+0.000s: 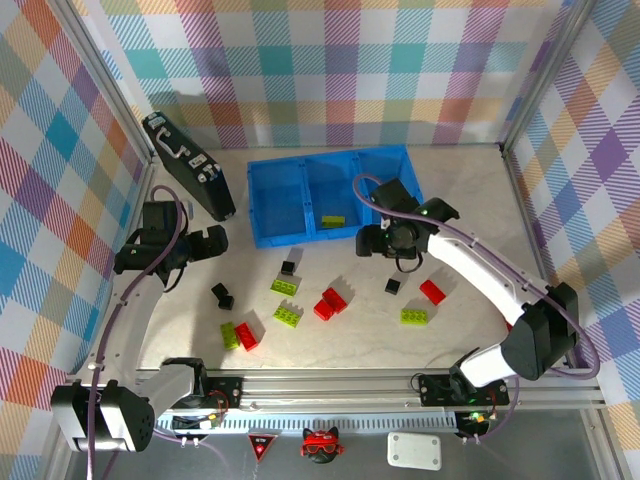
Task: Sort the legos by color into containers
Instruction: Place the lego in the container, then pick up the lego from the bottom-right of the table.
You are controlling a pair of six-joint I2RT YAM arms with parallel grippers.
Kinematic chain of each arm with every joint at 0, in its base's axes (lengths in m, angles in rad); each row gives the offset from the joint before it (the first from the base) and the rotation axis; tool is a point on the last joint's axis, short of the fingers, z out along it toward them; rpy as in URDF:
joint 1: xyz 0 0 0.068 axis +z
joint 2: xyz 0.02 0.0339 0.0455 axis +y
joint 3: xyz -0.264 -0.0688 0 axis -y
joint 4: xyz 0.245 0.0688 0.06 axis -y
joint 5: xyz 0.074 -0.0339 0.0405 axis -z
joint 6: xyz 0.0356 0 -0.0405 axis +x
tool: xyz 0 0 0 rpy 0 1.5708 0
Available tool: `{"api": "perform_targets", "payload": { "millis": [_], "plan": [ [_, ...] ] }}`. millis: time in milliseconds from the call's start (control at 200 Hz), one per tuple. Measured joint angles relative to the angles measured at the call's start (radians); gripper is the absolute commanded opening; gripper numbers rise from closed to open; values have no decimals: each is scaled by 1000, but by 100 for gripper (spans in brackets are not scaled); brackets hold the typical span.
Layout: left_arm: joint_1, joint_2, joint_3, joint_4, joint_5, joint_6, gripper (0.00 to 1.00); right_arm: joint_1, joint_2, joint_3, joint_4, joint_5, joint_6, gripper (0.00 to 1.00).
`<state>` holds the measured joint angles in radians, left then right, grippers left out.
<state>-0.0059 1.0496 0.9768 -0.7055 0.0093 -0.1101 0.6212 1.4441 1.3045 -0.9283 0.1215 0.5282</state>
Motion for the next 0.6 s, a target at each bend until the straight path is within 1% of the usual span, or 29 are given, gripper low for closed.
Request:
{"api": "perform_targets", "payload": {
  "millis": [320, 600],
  "plan": [
    [0, -3, 0, -2, -58, -5, 100, 0, -104, -141, -18, -20, -5, 76],
    [0, -12, 0, -3, -84, -13, 100, 0, -197, -277, -50, -29, 32, 76]
  ]
}}
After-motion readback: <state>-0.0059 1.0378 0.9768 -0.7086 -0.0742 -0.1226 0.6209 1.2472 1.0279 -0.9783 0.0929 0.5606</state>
